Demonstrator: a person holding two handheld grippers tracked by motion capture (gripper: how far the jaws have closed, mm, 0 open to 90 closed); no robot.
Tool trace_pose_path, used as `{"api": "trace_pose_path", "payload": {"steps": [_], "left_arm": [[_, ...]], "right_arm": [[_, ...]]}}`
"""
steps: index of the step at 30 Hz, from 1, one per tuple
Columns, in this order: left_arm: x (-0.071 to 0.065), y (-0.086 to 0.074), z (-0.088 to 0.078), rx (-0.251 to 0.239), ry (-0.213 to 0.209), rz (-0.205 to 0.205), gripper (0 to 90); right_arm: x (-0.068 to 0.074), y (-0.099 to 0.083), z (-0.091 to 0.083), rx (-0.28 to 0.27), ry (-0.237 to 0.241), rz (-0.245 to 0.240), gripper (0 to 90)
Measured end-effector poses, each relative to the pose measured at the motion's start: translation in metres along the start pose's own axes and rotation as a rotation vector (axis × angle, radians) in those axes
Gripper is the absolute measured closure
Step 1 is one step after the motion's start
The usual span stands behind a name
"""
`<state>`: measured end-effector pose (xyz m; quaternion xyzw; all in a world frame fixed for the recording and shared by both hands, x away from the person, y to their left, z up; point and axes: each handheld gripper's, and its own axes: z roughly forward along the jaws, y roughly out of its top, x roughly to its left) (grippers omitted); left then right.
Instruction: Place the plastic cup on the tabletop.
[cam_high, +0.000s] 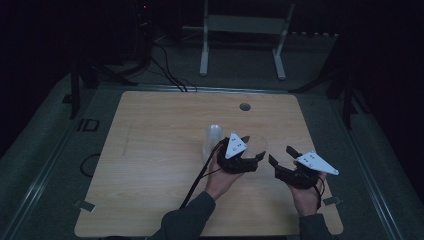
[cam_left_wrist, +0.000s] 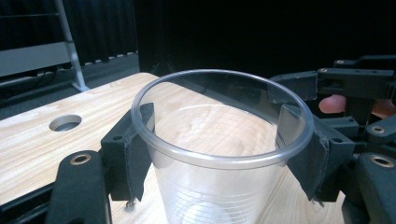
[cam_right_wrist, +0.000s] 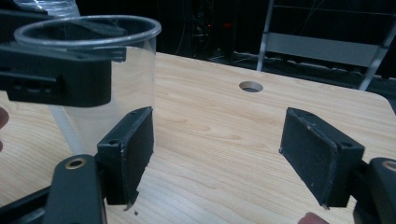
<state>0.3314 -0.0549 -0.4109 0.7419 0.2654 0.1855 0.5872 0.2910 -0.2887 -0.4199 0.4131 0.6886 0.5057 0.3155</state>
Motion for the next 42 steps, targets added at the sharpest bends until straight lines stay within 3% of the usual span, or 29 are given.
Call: {"api": "trace_pose_path", "payload": {"steps": [16, 23, 31, 42], "left_arm": [[0.004, -0.023, 0.004, 0.004, -0.02, -0.004, 29.0], [0.006, -0.043, 0.014, 0.046, -0.047, 0.0, 28.6], [0.007, -0.052, 0.02, 0.075, -0.076, -0.001, 28.1], [0.007, -0.063, 0.026, 0.098, -0.07, -0.018, 26.5]], "right_arm": [[-0.004, 0.001, -0.003, -0.013, -0.012, 0.01, 25.7], [-0.004, 0.001, -0.003, -0.015, -0.014, 0.014, 25.7], [-0.005, 0.001, -0.004, -0.018, -0.015, 0.015, 25.7], [-0.005, 0.001, -0.004, -0.016, -0.016, 0.015, 25.7]]}}
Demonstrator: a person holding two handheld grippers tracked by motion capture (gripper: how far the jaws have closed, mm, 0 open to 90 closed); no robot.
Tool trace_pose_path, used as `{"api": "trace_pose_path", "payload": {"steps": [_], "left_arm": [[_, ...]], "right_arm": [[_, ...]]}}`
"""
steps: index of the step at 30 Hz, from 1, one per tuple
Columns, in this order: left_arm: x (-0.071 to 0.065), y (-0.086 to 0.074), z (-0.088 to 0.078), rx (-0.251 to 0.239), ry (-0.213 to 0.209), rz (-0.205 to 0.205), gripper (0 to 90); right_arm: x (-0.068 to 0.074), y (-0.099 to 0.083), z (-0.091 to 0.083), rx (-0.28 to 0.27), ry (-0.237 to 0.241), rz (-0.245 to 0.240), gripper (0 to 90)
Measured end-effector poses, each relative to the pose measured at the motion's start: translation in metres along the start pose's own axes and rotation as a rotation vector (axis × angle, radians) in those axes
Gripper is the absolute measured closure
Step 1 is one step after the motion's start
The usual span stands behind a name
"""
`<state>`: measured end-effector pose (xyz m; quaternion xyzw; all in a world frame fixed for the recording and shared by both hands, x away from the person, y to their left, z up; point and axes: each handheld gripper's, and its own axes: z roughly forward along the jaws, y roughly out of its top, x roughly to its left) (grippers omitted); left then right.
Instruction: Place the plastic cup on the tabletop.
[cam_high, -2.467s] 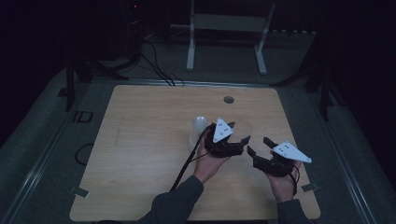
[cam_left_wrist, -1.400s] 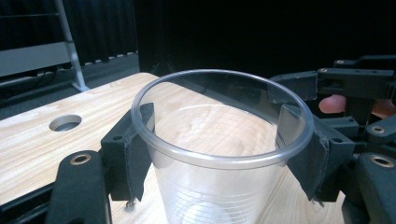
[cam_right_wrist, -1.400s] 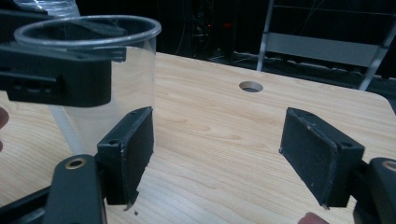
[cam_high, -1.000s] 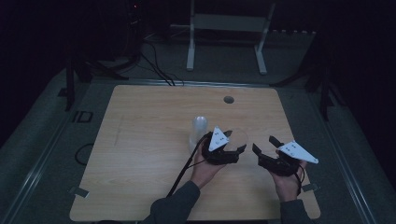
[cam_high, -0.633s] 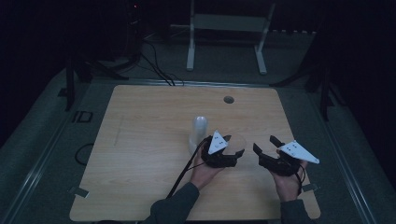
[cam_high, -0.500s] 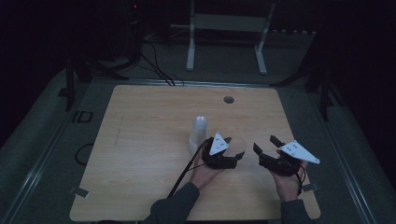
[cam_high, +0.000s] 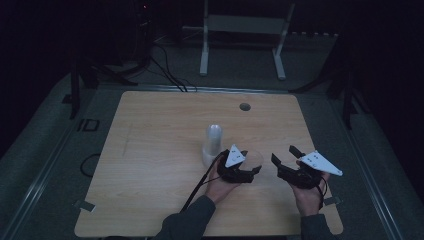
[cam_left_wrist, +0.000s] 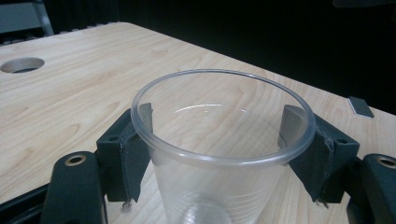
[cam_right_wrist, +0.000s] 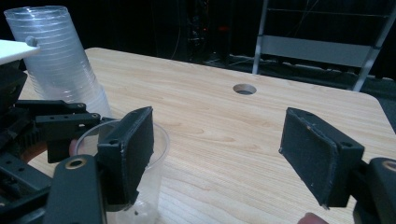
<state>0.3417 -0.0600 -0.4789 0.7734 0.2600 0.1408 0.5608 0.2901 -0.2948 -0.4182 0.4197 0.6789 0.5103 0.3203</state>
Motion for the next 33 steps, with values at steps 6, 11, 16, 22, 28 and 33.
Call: {"api": "trace_pose_path", "payload": {"steps": [6, 11, 16, 22, 28, 33], "left_arm": [[0.001, -0.005, -0.003, 0.028, -0.014, -0.001, 22.9], [0.001, -0.011, -0.006, 0.049, -0.011, 0.008, 18.8], [0.0, -0.014, -0.014, 0.056, -0.01, 0.014, 16.6], [-0.001, -0.021, -0.022, 0.059, -0.007, 0.008, 15.3], [0.004, -0.027, -0.032, 0.056, 0.005, -0.008, 15.3], [0.005, -0.029, -0.037, 0.051, 0.008, -0.016, 15.3]], "right_arm": [[0.001, 0.0, 0.0, 0.001, 0.0, -0.001, 25.7], [0.001, 0.0, 0.0, 0.004, 0.001, -0.001, 25.7], [0.001, 0.0, 0.001, 0.003, 0.0, -0.001, 25.7], [0.001, -0.001, 0.0, 0.003, -0.001, -0.001, 25.7], [0.001, 0.0, 0.0, 0.003, -0.001, -0.002, 25.7], [0.001, -0.001, 0.001, 0.006, 0.0, -0.001, 25.7]]}}
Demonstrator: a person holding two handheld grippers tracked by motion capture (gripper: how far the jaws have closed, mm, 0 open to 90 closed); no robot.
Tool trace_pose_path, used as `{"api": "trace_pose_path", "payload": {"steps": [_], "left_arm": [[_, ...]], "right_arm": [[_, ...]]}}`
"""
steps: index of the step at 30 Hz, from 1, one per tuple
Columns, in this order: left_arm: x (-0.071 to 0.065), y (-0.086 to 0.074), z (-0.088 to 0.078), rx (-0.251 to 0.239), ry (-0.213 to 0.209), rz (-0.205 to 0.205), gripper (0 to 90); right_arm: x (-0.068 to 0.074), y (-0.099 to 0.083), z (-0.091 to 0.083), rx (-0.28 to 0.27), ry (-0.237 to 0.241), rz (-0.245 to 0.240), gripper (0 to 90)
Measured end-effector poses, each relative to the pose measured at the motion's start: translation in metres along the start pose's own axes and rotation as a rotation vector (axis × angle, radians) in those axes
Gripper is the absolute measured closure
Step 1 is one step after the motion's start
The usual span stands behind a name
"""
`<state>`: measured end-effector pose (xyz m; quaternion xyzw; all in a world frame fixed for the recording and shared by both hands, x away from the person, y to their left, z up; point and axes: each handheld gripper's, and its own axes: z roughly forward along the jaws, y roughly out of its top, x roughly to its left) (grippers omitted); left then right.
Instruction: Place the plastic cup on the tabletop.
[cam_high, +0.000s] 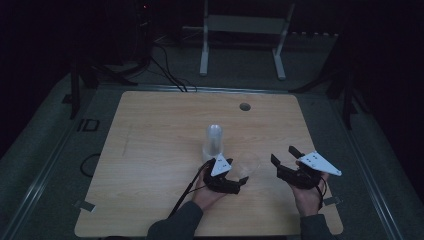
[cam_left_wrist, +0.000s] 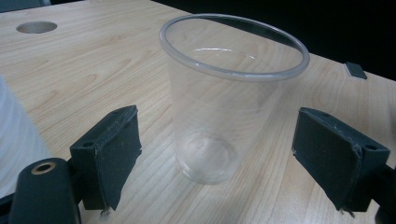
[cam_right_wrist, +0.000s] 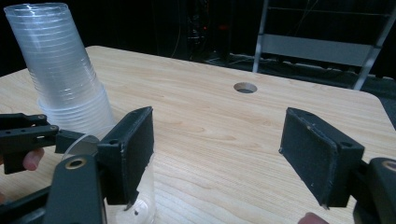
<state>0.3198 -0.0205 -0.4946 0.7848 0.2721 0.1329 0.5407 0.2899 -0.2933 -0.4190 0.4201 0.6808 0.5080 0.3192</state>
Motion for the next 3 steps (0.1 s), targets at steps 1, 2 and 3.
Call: {"api": "trace_pose_path", "payload": {"steps": [1, 2, 3], "left_arm": [[0.0004, -0.0006, -0.0007, -0.003, 0.0, -0.005, 15.3], [0.0007, -0.0012, -0.0012, -0.003, 0.001, -0.009, 15.4], [0.0009, -0.0018, -0.002, -0.002, 0.003, -0.008, 15.4]], "right_arm": [[0.0001, 0.0, 0.0, -0.001, 0.0, 0.0, 25.7], [0.0, 0.0, -0.0001, -0.001, 0.0, 0.0, 25.7], [-0.0001, 0.0001, 0.0, -0.001, 0.0, 0.0, 25.7]]}}
